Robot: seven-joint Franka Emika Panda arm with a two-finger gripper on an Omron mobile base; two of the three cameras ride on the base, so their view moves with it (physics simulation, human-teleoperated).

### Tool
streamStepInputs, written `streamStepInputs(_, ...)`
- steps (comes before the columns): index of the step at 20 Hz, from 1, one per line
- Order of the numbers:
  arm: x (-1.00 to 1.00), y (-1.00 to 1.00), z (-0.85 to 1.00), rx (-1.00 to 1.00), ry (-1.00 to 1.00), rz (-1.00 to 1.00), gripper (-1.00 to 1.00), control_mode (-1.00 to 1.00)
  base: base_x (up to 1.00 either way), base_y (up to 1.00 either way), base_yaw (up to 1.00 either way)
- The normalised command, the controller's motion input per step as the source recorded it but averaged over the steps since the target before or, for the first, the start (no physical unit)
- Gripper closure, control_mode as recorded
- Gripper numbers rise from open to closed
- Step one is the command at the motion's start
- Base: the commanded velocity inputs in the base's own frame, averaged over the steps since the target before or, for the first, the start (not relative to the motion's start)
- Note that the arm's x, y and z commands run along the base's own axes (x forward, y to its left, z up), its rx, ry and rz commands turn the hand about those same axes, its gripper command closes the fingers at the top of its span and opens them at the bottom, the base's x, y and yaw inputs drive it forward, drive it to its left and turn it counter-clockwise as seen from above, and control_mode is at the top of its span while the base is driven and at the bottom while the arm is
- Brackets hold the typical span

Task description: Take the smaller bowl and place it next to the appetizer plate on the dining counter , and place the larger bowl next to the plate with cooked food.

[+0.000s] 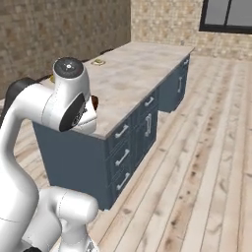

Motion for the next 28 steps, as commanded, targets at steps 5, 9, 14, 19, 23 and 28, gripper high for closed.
streamStepInputs(5,0.0,0.0,0.0,0.0,0.0,0.0,1.0,1.0,0.25,1.0,-0.33)
streamStepInputs(9,0.0,0.0,0.0,0.0,0.0,0.0,1.0,1.0,0.03,1.0,-0.28)
streamStepInputs(14,0.0,0.0,0.0,0.0,0.0,0.0,1.0,1.0,-0.35,1.0,-0.19)
streamStepInputs(19,0.0,0.0,0.0,0.0,0.0,0.0,1.0,1.0,-0.41,1.0,-0.15)
streamStepInputs(23,0.0,0.0,0.0,0.0,0.0,0.0,1.0,1.0,-0.39,1.0,-0.15)
streamStepInputs(28,0.0,0.0,0.0,0.0,0.0,0.0,1.0,1.0,-0.24,1.0,-0.21)
